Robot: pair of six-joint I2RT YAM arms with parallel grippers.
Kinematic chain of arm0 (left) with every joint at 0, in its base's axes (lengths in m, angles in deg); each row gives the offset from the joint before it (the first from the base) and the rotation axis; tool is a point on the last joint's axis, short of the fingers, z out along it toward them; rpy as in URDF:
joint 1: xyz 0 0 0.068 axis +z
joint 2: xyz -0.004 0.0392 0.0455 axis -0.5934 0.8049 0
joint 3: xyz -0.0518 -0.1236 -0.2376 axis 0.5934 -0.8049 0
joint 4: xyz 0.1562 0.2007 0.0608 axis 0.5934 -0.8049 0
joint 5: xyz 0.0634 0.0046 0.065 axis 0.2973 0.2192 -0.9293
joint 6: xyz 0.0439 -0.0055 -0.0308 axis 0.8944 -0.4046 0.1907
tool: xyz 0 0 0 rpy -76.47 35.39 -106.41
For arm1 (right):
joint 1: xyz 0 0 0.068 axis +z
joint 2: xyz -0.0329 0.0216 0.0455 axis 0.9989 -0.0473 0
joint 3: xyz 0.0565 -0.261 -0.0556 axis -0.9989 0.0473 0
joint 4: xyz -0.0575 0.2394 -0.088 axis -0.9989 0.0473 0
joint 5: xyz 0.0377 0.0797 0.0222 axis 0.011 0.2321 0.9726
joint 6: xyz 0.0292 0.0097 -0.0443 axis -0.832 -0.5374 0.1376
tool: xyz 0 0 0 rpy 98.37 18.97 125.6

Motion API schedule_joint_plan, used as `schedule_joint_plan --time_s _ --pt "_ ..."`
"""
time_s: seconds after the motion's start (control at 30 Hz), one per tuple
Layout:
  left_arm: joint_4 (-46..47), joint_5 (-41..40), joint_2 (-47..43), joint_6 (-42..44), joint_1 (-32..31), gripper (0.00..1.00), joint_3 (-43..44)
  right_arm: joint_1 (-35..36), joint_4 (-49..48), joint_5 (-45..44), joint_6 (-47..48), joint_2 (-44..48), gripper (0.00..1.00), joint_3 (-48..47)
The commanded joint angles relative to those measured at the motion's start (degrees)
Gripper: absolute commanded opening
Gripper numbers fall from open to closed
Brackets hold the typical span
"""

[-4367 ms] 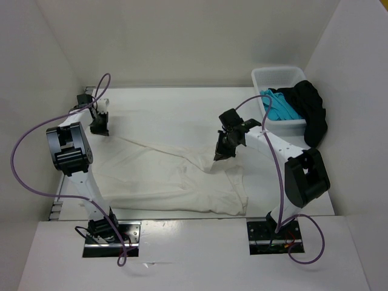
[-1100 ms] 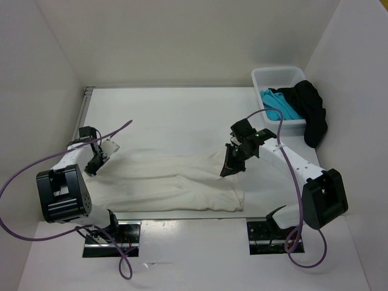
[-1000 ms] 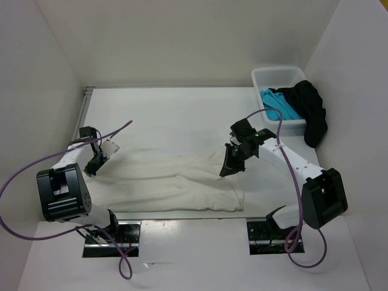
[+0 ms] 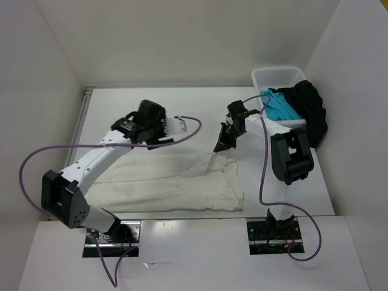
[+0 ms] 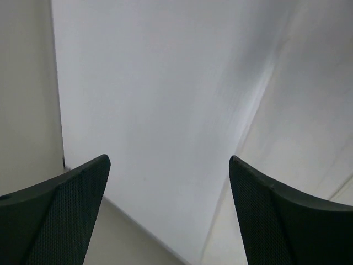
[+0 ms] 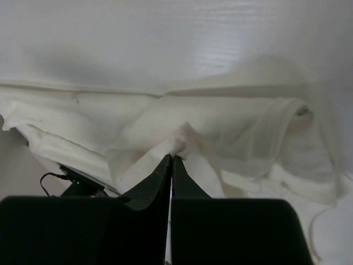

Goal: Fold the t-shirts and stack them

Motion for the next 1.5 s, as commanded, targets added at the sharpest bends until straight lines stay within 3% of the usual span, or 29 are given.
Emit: schedule_joint_plan --time_s 0.0,0.1,0.2,0.43,0.53,0.73,1.1,1.47 --pt "-0.59 2.59 6.08 -1.06 -10.65 0.94 2.61 -0.84 -3.98 0.47 1.11 -2.57 0.00 -3.09" --pt "1.77 2.07 10.99 -1.59 -19.77 0.94 3.14 -1.45 -5.21 1.08 0.59 -5.39 0.00 -4.50" --pt "3.97 2.06 15.30 -3.69 -24.72 0.94 5.77 -2.68 -5.92 1.08 0.06 -7.14 0.00 -5.64" --pt "8.20 3.63 20.58 -4.23 -27.37 0.90 5.78 -4.53 -6.62 3.63 0.58 -9.61 0.00 -6.17" --pt "8.90 4.17 21.47 -4.23 -29.56 0.84 5.78 -5.05 -7.15 4.16 0.58 -10.14 0.00 -6.17" --pt "6.61 11.29 23.05 -3.26 -29.57 0.74 5.78 -5.06 -7.15 4.16 0.58 -10.67 0.00 -6.69" --pt "8.46 9.10 24.72 -0.89 -29.57 0.57 1.21 -5.06 -7.15 4.69 0.58 -10.67 0.00 -6.69" --pt "13.29 4.35 25.78 -0.89 -29.57 0.58 -1.17 -5.06 -7.15 4.16 0.58 -10.14 0.00 -6.17"
